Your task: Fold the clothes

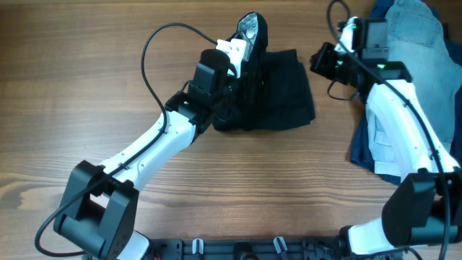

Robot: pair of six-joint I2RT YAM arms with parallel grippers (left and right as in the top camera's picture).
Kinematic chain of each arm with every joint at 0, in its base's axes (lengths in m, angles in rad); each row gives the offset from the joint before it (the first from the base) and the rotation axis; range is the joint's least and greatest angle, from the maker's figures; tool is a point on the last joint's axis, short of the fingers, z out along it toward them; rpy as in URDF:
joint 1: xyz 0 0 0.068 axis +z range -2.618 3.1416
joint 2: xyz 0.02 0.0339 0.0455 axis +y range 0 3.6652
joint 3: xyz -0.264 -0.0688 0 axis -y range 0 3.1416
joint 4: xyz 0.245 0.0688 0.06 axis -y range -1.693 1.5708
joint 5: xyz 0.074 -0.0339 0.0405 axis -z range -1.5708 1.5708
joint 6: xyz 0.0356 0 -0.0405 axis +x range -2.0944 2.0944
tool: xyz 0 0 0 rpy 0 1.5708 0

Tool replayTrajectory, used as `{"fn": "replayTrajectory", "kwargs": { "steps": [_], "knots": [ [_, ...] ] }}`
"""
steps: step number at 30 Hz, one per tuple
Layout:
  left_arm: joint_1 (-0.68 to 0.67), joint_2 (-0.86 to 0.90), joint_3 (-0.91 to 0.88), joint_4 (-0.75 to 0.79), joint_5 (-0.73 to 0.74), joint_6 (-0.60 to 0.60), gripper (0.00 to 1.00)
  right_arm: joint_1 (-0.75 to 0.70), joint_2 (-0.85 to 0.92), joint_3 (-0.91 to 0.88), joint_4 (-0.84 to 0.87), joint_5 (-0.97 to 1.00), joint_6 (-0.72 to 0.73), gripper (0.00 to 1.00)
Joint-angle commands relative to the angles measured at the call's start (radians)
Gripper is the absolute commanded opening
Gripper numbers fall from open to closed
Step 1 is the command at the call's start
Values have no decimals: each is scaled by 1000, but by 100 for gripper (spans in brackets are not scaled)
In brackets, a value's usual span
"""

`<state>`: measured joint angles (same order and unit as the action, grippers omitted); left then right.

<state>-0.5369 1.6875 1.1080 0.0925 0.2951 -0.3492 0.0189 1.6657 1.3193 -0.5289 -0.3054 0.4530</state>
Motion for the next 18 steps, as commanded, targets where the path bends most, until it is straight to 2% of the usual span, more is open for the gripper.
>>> {"fn": "replayTrajectory", "kwargs": {
  "steps": [1, 3, 4, 5, 6, 7, 12, 18],
  "knots": [
    [-37, 11, 6, 62, -1, -34, 4, -39, -19, 21, -16, -10, 17, 4],
    [-57, 11, 6, 87, -2, -34, 4, -44, -18, 21, -18, -10, 16, 4],
    [-68, 11, 6, 95, -2, -34, 15, -46, -19, 21, -18, -10, 16, 4],
    [-78, 11, 6, 99, -2, -34, 41, -46, -19, 21, -19, -10, 16, 4],
    [-89, 11, 6, 103, -1, -34, 85, -46, -19, 21, -18, -10, 17, 4],
    [-98, 11, 6, 108, -2, -52, 100, -46, -19, 21, -17, -10, 18, 4],
    [-91, 11, 6, 112, -2, -78, 100, -46, -19, 21, -10, -10, 18, 4],
    [20, -32, 6, 86, 0, -79, 100, -44, -12, 12, -50, -9, -47, 4]
  ]
}}
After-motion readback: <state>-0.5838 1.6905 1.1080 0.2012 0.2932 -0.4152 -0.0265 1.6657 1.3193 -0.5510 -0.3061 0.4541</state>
